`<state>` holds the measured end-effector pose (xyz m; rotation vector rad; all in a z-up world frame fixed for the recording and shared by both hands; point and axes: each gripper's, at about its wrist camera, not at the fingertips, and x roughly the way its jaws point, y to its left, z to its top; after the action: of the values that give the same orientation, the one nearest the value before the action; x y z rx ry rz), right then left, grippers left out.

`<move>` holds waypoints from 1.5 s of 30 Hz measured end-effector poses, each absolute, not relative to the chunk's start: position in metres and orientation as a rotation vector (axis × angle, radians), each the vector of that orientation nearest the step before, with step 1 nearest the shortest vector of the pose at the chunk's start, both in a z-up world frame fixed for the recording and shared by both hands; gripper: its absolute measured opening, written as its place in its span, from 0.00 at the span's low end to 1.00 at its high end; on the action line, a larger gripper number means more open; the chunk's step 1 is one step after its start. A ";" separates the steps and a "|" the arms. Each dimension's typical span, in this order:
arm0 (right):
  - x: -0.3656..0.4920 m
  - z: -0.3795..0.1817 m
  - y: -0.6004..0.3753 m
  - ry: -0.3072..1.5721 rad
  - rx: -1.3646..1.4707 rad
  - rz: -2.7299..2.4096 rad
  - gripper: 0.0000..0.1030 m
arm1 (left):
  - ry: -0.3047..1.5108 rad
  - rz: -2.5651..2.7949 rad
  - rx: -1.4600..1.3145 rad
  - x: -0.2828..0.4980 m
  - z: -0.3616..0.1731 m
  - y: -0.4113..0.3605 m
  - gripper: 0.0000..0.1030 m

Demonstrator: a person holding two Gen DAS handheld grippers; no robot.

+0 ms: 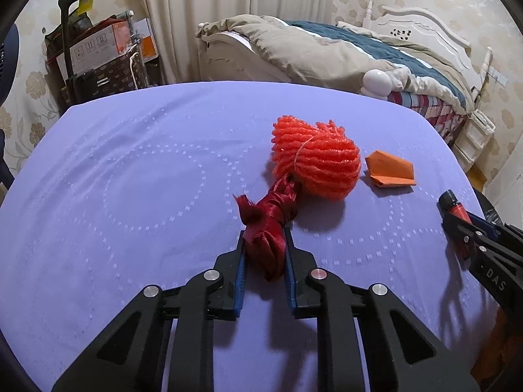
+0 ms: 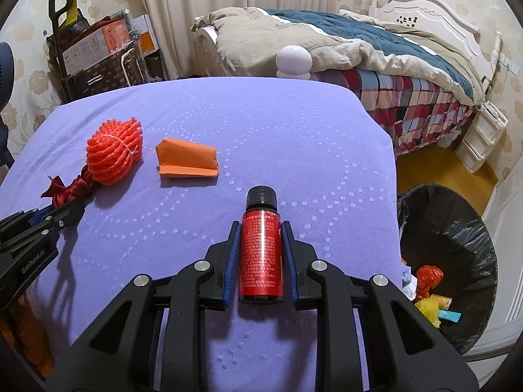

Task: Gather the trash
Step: 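Lift the red spray can with the right gripper while the left gripper grasps the dark red cloth, then carry the spray can and red cloth over the bin and open both grippers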

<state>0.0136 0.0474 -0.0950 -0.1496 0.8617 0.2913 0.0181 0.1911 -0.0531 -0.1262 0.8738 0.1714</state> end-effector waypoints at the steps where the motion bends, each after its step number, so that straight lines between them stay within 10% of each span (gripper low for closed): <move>1: 0.012 -0.095 0.047 0.861 -0.150 0.291 0.23 | 0.873 0.170 -0.126 0.016 -0.053 0.191 0.19; 45: -0.017 -0.052 -0.114 0.718 -0.018 -0.019 0.23 | 0.695 -0.195 0.020 0.039 -0.011 0.004 0.19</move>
<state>-0.0171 -0.1136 -0.0520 -0.0179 0.7178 -0.0194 0.0392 0.0040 -0.0106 0.0195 0.6952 -0.1948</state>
